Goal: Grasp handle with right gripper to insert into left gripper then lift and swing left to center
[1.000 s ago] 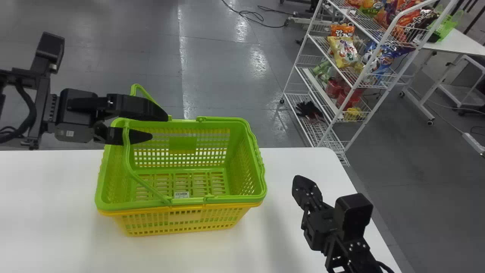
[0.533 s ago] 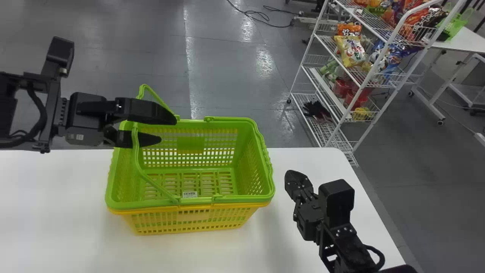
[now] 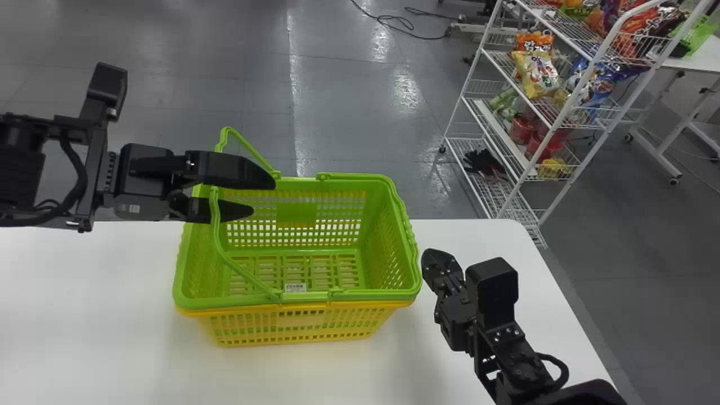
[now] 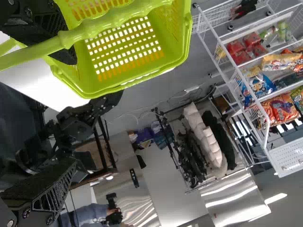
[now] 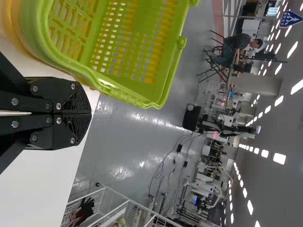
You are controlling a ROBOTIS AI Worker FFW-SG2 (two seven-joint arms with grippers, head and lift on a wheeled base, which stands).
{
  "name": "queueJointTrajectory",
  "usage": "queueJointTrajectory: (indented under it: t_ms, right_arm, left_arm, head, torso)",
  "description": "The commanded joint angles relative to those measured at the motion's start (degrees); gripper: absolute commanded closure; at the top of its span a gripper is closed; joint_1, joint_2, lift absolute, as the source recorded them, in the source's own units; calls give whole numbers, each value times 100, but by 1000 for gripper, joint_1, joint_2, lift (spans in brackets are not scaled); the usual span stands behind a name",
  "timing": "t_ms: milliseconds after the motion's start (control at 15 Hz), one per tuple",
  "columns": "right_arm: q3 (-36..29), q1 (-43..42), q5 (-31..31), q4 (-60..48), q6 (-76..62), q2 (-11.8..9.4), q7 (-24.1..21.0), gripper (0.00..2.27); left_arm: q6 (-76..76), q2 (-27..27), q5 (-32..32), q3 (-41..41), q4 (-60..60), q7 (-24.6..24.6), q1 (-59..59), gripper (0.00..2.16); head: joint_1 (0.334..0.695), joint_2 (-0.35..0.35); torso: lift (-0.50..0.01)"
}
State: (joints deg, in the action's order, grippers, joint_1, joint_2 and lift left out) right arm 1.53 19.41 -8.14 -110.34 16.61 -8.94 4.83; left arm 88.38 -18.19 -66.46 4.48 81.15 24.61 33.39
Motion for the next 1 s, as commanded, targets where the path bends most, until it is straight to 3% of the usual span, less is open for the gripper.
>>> queueJointTrajectory:
  t_ms: [0,933]
  right_arm:
    - [14,-43,6,57,5,-12,1,2159]
    - [146,-192,129,-66,128,-3,-35,2159]
  left_arm:
    - [0,18,-25,0,59,0,0,63]
    - [18,88,-183,-18,340,-18,-202,66]
  head:
    - [695,-211]
    - [695,-215]
  torso:
    - [-93]
    - [-93]
